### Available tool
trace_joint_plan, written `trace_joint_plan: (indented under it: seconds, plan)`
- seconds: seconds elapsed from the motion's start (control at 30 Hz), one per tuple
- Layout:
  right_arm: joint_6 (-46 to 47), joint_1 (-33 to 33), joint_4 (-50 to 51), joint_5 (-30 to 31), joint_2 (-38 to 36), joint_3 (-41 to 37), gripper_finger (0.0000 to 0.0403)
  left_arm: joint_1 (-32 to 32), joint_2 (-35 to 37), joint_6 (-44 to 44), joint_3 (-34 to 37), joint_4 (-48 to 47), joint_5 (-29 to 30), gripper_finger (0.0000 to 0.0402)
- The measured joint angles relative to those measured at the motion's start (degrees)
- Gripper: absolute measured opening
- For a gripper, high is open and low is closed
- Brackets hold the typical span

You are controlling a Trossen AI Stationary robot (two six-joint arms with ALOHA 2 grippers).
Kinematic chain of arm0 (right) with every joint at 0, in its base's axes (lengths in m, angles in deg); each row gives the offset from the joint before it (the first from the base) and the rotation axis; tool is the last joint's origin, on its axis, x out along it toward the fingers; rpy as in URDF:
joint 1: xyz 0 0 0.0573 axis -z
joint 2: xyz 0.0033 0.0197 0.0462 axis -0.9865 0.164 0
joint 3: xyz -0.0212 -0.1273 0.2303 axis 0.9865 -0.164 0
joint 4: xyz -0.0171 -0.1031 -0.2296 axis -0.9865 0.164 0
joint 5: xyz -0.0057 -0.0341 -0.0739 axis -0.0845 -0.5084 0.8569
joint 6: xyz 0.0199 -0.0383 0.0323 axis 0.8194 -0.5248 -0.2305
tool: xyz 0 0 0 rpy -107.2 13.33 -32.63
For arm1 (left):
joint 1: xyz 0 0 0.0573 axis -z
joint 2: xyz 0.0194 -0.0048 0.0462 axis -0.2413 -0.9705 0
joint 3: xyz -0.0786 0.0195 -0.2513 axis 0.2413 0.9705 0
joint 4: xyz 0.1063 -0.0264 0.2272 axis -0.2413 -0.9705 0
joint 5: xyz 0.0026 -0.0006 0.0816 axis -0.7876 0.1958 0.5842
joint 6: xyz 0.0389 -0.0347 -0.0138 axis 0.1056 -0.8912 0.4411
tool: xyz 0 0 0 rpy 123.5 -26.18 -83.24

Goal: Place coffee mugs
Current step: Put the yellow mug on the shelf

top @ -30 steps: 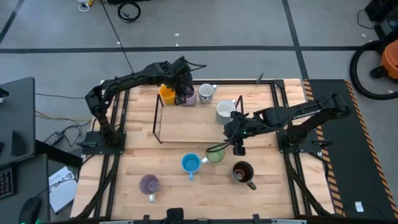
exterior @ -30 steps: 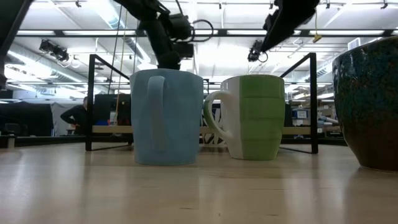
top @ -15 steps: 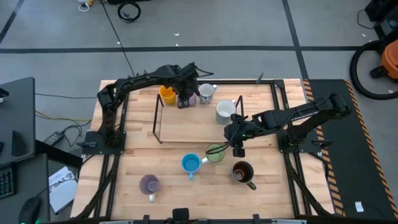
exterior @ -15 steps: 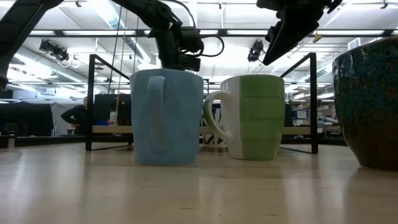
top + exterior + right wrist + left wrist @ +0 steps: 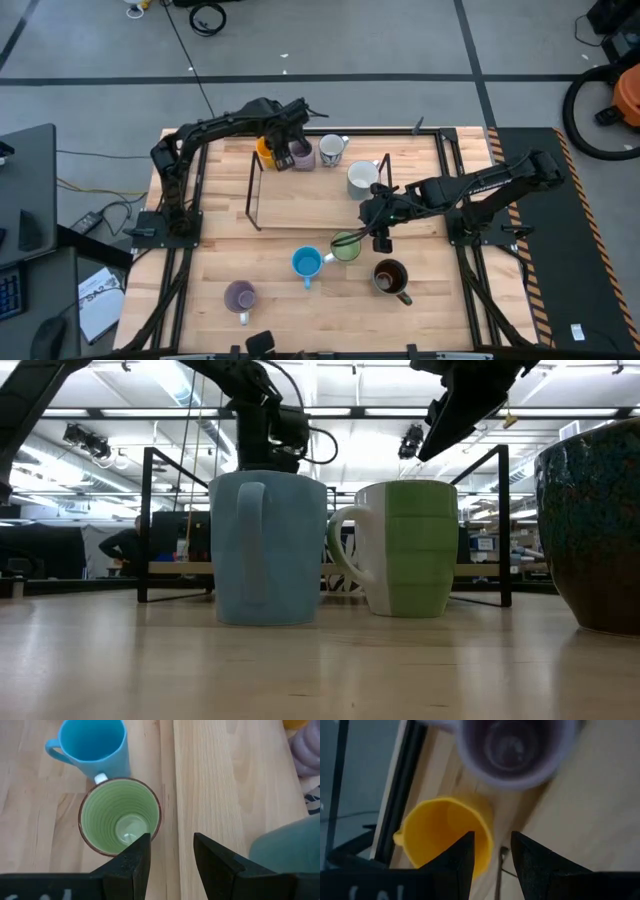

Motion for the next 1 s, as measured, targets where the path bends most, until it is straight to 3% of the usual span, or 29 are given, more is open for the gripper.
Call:
trace_joint_plan:
  seconds: [0.23, 1.0]
  plan:
    - [-0.9, 0.0, -0.3, -0.9, 0.0, 0.0, 0.0155, -0.8, -0.2, -0.4, 0.0, 0.3, 1.1, 0.0134]
    - [-2.4, 0.1, -0.5, -1.4, 0.0, 0.0, 0.0155, -3.1, -2.9, -2.0, 0.1, 0.5, -5.3, 0.0134]
